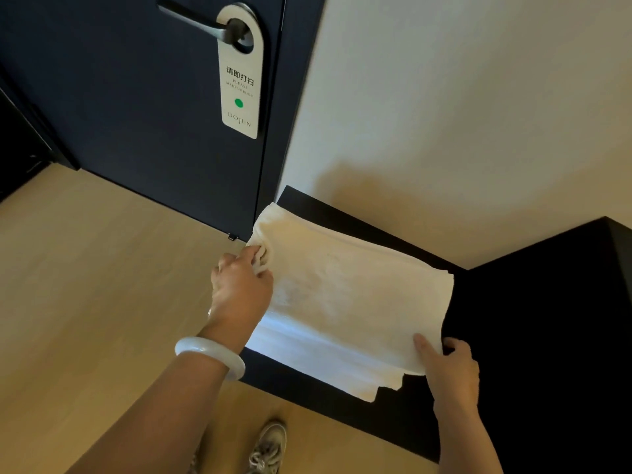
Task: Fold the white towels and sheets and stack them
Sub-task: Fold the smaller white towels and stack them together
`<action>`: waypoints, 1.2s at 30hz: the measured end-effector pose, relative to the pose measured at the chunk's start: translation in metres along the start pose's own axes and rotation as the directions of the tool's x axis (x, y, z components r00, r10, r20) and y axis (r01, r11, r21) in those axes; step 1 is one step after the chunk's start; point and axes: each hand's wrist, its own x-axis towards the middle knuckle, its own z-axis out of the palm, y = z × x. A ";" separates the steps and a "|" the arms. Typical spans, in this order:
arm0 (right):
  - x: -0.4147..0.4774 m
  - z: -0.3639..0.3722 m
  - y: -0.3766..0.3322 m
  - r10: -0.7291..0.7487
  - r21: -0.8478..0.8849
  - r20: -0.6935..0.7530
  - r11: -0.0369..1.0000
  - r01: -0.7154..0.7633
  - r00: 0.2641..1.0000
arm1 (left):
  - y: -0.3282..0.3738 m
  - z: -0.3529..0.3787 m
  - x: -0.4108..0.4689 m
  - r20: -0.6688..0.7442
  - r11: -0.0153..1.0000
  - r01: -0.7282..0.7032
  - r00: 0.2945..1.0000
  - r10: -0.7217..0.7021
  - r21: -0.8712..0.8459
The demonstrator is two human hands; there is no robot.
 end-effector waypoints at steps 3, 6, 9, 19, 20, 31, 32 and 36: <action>-0.002 -0.007 0.003 0.097 0.133 0.062 0.986 -0.104 0.993 | 0.000 -0.002 0.005 0.003 1.000 -0.006 1.000 0.006 0.020; -0.001 -0.016 0.002 0.168 0.369 0.126 0.907 -0.204 0.978 | 0.000 -0.011 0.015 0.017 1.000 0.013 1.000 -0.012 -0.014; 0.001 -0.026 -0.001 0.182 0.507 0.170 0.827 -0.244 0.969 | 0.001 -0.026 0.026 0.063 0.991 0.079 0.995 -0.073 -0.108; 0.031 -0.015 -0.017 0.098 0.451 0.223 0.871 -0.192 0.970 | 0.000 -0.035 0.035 0.132 0.974 0.098 0.989 -0.072 -0.203; 0.034 -0.013 -0.020 0.082 0.439 0.230 0.881 -0.179 0.970 | 0.000 -0.036 0.035 0.126 0.977 0.093 0.990 -0.069 -0.194; 0.042 -0.021 -0.028 -0.007 0.481 0.172 0.873 -0.077 0.985 | 0.000 -0.039 0.039 0.045 0.963 0.001 0.999 0.011 -0.270; 0.042 -0.020 -0.026 -0.003 0.473 0.178 0.877 -0.083 0.984 | 0.000 -0.038 0.039 0.059 0.967 0.003 0.998 0.013 -0.253; 0.040 -0.014 -0.019 0.006 0.412 0.247 0.905 -0.111 0.969 | -0.006 -0.033 0.034 0.140 0.982 0.046 0.990 -0.020 -0.185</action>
